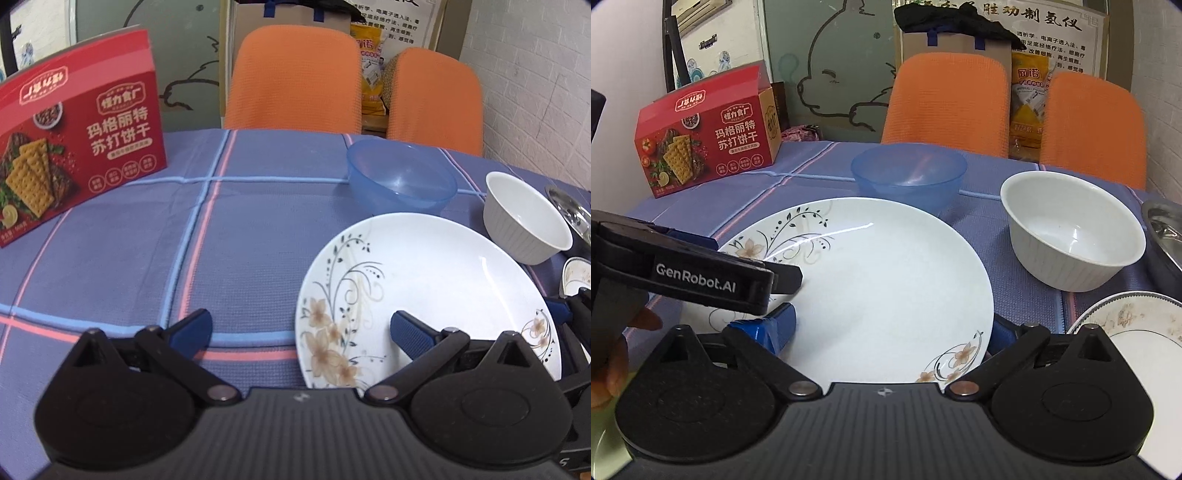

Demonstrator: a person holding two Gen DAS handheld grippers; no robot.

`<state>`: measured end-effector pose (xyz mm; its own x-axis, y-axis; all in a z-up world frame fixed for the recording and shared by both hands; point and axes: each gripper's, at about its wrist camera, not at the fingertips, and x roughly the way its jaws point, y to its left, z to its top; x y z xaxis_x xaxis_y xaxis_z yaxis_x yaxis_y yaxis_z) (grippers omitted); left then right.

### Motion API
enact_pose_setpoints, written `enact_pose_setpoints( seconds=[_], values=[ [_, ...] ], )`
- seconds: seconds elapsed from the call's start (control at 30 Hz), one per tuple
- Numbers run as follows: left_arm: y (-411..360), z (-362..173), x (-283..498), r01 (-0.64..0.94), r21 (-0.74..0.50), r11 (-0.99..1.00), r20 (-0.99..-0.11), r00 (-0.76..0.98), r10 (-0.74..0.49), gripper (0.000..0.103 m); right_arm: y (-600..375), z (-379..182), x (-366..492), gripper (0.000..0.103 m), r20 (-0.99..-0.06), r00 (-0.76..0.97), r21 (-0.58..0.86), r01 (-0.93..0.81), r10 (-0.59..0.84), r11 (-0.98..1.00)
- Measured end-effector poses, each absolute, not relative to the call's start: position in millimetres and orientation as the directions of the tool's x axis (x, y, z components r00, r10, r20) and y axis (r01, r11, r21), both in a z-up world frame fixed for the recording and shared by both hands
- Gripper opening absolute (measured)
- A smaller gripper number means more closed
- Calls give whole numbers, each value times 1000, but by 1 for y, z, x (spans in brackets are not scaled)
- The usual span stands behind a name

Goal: Organize plates and bowls
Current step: 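Grasp the rim of the white floral plate with the left tool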

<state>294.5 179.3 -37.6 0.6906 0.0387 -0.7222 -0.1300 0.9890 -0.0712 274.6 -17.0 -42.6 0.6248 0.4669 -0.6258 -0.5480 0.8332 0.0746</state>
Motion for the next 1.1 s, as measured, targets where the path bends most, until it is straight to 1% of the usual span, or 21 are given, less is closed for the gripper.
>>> enact_pose_setpoints(
  seconds=[0.1, 0.5, 0.7, 0.77, 0.87, 0.9, 1.1],
  values=[
    [178, -38, 295, -121, -59, 991, -726, 687, 41, 103, -21, -44, 272, 89, -609, 624, 68, -574, 490, 816],
    [174, -38, 296, -122, -56, 991, -729, 683, 43, 103, -18, -44, 272, 91, -611, 627, 69, -566, 483, 821],
    [165, -39, 294, -70, -53, 996, -720, 694, 10, 101, -20, -44, 269, 91, -610, 614, 68, -590, 502, 804],
    [163, -39, 293, -51, -57, 997, -713, 701, -4, 99, -20, -44, 269, 91, -609, 615, 67, -590, 501, 805],
    [158, -37, 293, -20, -71, 997, -711, 702, -37, 89, -18, -44, 269, 91, -608, 625, 65, -576, 490, 815],
    [155, -35, 293, -3, -82, 997, -710, 702, -57, 79, -17, -44, 269, 90, -609, 630, 65, -567, 483, 821],
    [151, -30, 297, -37, -110, 993, -733, 678, -56, 72, -16, -39, 271, 89, -625, 629, 94, -528, 462, 844]
  ],
)
